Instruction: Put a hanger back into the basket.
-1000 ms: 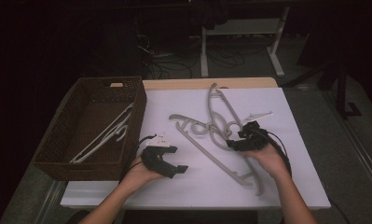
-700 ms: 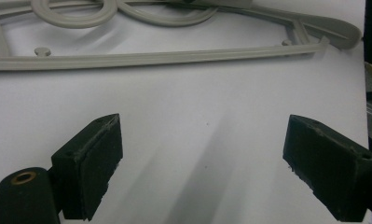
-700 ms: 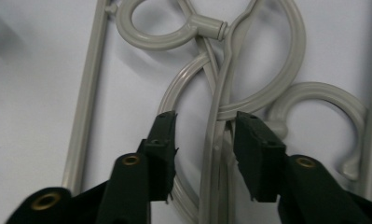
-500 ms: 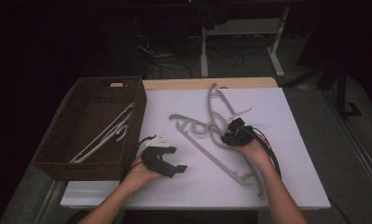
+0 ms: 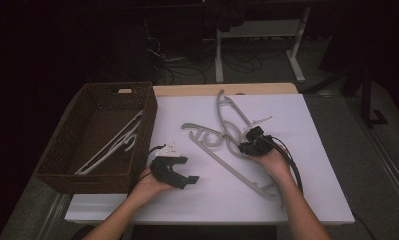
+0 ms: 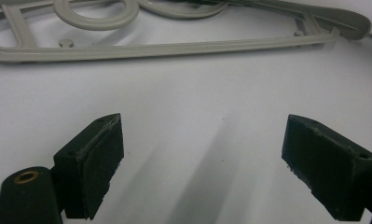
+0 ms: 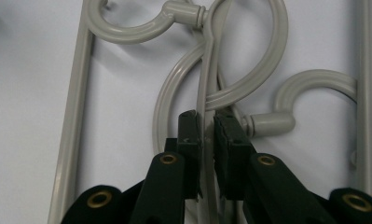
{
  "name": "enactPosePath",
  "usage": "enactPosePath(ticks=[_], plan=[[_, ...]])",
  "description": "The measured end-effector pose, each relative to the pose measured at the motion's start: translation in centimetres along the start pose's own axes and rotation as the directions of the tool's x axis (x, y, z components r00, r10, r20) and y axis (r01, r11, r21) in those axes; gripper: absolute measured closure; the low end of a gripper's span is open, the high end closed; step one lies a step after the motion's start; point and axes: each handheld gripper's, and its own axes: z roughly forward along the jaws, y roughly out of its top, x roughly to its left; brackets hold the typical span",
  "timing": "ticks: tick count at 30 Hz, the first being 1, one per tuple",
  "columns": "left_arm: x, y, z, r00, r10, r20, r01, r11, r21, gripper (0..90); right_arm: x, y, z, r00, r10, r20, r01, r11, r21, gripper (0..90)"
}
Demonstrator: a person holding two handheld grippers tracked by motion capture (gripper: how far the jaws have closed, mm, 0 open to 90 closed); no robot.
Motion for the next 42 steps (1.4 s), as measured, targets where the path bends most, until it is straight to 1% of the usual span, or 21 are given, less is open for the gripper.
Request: enactPosePath(ticks=[4,9,10,12,16,17,18,21,22,25,28,31,32,33,34,35,36,38,40,42], plan=[[0.1,0.0,-0.1,1.0,0.0,-0.003,0.001,1.0,0.001,12.8,0.0,-0.1,-0.2,1.0,-0.005,0.008,0.006,1.0,-0.006,80.7],[0.1,0.0,-0.1,1.0,-0.002,-0.004,0.002,1.0,0.006,12.8,0.1,0.0,-1.0,0.9997,-0.019,0.018,0.02,0.999,-0.028,80.9],[0.2,-0.1,-0.1,1.0,-0.005,-0.004,0.005,1.0,0.006,12.8,0.5,0.0,-1.8,0.999,-0.042,0.017,0.043,0.998,-0.039,81.0],[0.3,-0.1,-0.1,1.0,-0.004,-0.006,0.004,1.0,0.008,12.8,1.0,-0.1,-2.5,0.9982,-0.06,0.011,0.06,0.997,-0.049,81.1],[0.4,-0.1,-0.3,0.9999,-0.009,-0.01,0.009,0.9999,0.008,12.8,2.1,-0.7,-3.6,0.9937,-0.111,-0.013,0.11,0.992,-0.057,81.2],[0.4,-0.1,-0.3,0.9999,-0.009,-0.01,0.009,0.9999,0.008,12.8,2.1,-0.7,-3.6,0.9937,-0.111,-0.013,0.11,0.992,-0.057,81.2],[0.4,-0.1,-0.4,0.9998,-0.011,-0.014,0.011,0.9999,0.007,12.8,2.7,-1.1,-4.2,0.9905,-0.135,-0.027,0.133,0.989,-0.061,81.1],[0.6,-0.2,-0.6,0.9997,-0.019,-0.019,0.019,0.9998,0.002,12.8,3.7,-1.6,-5.0,0.9836,-0.17,-0.059,0.166,0.984,-0.071,81.1],[0.7,-0.2,-0.6,0.9996,-0.024,-0.015,0.024,0.9997,-0.001,12.8,4.1,-1.8,-5.2,0.9802,-0.184,-0.072,0.18,0.981,-0.066,81.1],[0.6,-0.2,-0.6,0.9996,-0.021,-0.017,0.021,0.9998,0.003,12.8,4.8,-2.8,-5.2,0.9718,-0.21,-0.108,0.207,0.978,-0.041,81.0],[0.6,-0.2,-0.6,0.9996,-0.02,-0.018,0.02,0.9998,0.003,12.8,4.8,-3.8,-4.8,0.9671,-0.216,-0.135,0.217,0.976,-0.004,80.8],[0.6,-0.2,-0.6,0.9995,-0.024,-0.019,0.024,0.9997,0.004,12.8,4.4,-4.5,-4.4,0.9669,-0.199,-0.16,0.206,0.978,0.03,80.4],[0.6,-0.2,-0.6,0.9995,-0.024,-0.019,0.024,0.9997,0.004,12.8,4.3,-4.5,-4.4,0.9673,-0.185,-0.173,0.194,0.98,0.038,79.7],[0.6,-0.2,-0.6,0.9995,-0.024,-0.02,0.024,0.9997,0.005,12.8,4.3,-4.5,-4.4,0.9673,-0.185,-0.173,0.194,0.98,0.038,79.7],[0.6,-0.2,-0.5,0.9995,-0.025,-0.019,0.025,0.9997,0.005,12.8,4.1,-4.5,-4.3,0.9682,-0.176,-0.177,0.186,0.982,0.039,75.2],[0.6,-0.2,-0.5,0.9995,-0.025,-0.019,0.025,0.9997,0.005,12.8,4.1,-4.5,-4.3,0.9682,-0.176,-0.177,0.186,0.982,0.039,75.2],[0.6,-0.2,-0.6,0.9995,-0.026,-0.02,0.026,0.9997,0.005,12.8,4.1,-4.2,-4.6,0.9694,-0.158,-0.188,0.164,0.986,0.018,70.6],[0.7,-0.2,-0.6,0.9994,-0.028,-0.02,0.028,0.9996,0.004,12.8,4.2,-3.6,-5.1,0.9715,-0.156,-0.179,0.158,0.987,-0.001,65.5],[0.7,-0.2,-0.6,0.9993,-0.03,-0.022,0.03,0.9995,0.004,12.8,4.4,-2.5,-5.3,0.9777,-0.138,-0.158,0.137,0.99,-0.016,62.5],[0.7,-0.2,-0.5,0.9992,-0.032,-0.024,0.032,0.9995,0.003,12.8,4.4,-1.2,-5.0,0.9848,-0.111,-0.134,0.108,0.994,-0.032,62.1]])
